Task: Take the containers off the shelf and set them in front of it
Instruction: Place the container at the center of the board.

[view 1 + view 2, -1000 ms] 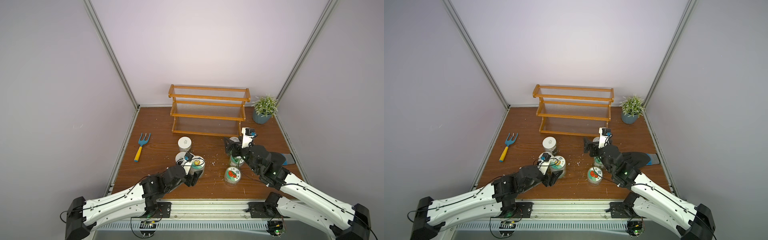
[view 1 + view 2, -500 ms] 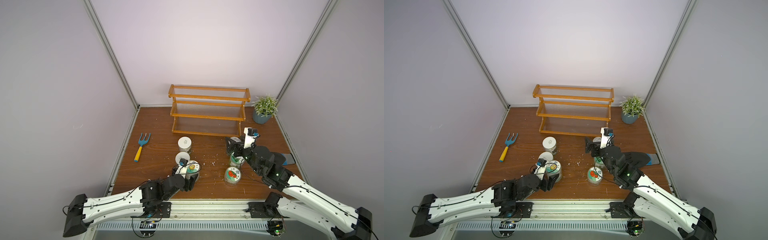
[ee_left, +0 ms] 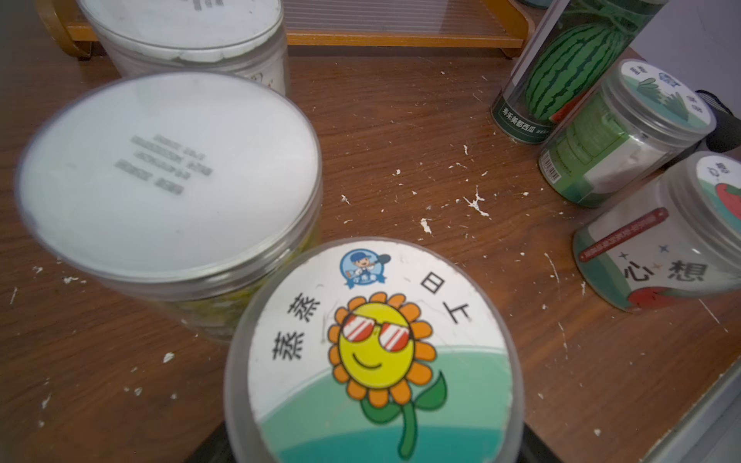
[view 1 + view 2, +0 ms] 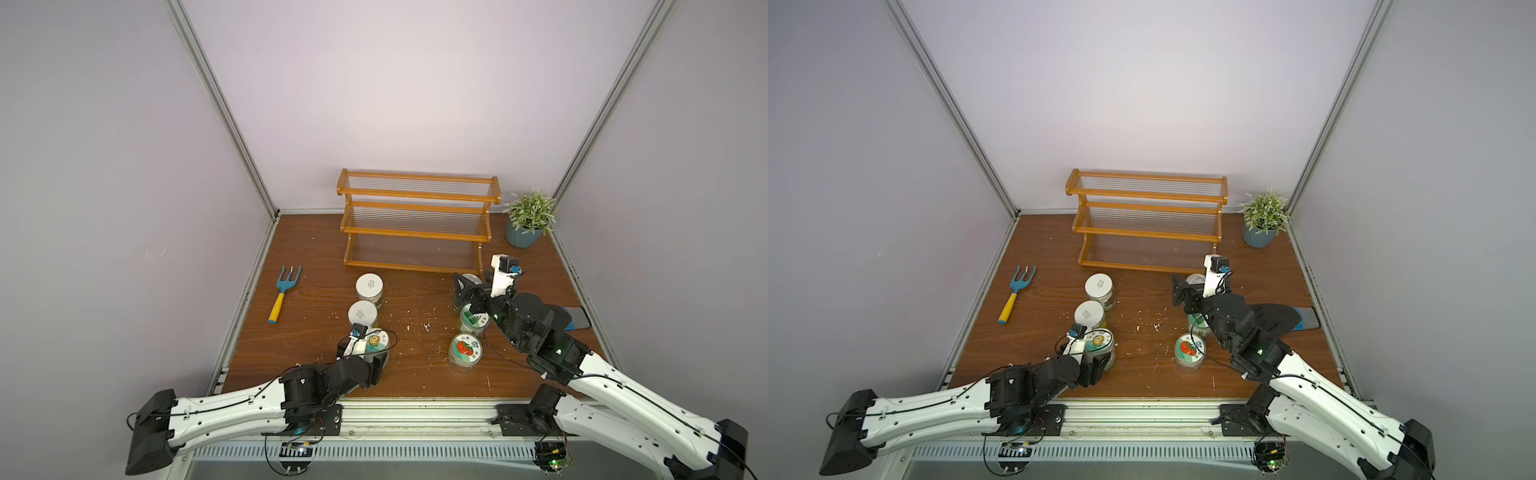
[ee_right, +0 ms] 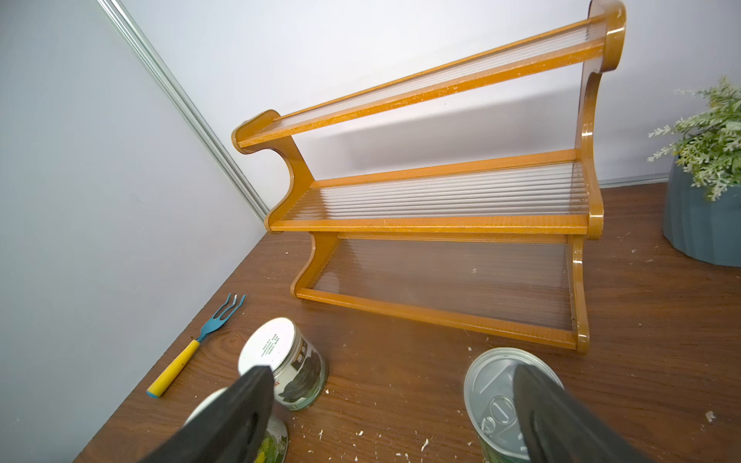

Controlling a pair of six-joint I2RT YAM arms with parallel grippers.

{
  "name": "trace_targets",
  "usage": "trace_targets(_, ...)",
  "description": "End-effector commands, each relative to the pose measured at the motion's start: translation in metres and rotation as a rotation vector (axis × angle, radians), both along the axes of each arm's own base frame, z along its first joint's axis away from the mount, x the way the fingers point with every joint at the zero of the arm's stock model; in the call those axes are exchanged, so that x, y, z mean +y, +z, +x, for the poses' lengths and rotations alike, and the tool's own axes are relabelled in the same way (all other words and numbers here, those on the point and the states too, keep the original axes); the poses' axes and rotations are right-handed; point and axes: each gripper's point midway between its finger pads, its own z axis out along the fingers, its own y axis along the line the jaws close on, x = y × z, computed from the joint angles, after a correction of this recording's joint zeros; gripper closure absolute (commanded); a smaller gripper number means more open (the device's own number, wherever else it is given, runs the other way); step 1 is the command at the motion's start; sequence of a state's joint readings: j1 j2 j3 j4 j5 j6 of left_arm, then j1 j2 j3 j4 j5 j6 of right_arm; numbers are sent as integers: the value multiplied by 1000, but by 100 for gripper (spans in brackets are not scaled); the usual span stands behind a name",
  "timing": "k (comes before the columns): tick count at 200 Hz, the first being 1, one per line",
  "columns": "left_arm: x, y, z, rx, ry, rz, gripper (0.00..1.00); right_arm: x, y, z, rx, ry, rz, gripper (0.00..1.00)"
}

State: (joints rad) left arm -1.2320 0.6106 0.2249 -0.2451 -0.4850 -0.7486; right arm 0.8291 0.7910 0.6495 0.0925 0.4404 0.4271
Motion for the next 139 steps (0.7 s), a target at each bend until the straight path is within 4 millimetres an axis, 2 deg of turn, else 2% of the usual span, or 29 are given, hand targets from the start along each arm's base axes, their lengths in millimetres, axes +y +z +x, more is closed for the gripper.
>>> trace_targets(1,8,-1,3,-15,43,16,30,-4,18,0,-41,-15,26,1)
trace_targets(63,5,-9,-2,28,28,27,12,-5,18,-2,-41,-14,27,1)
trace_targets(83,4,-9,-2,33,21,27,1,-6,19,-2,-44,-15,27,1)
trace_targets(139,-2,7,-6,27,-3,11,1,-6,15,-2,-31,-14,30,1)
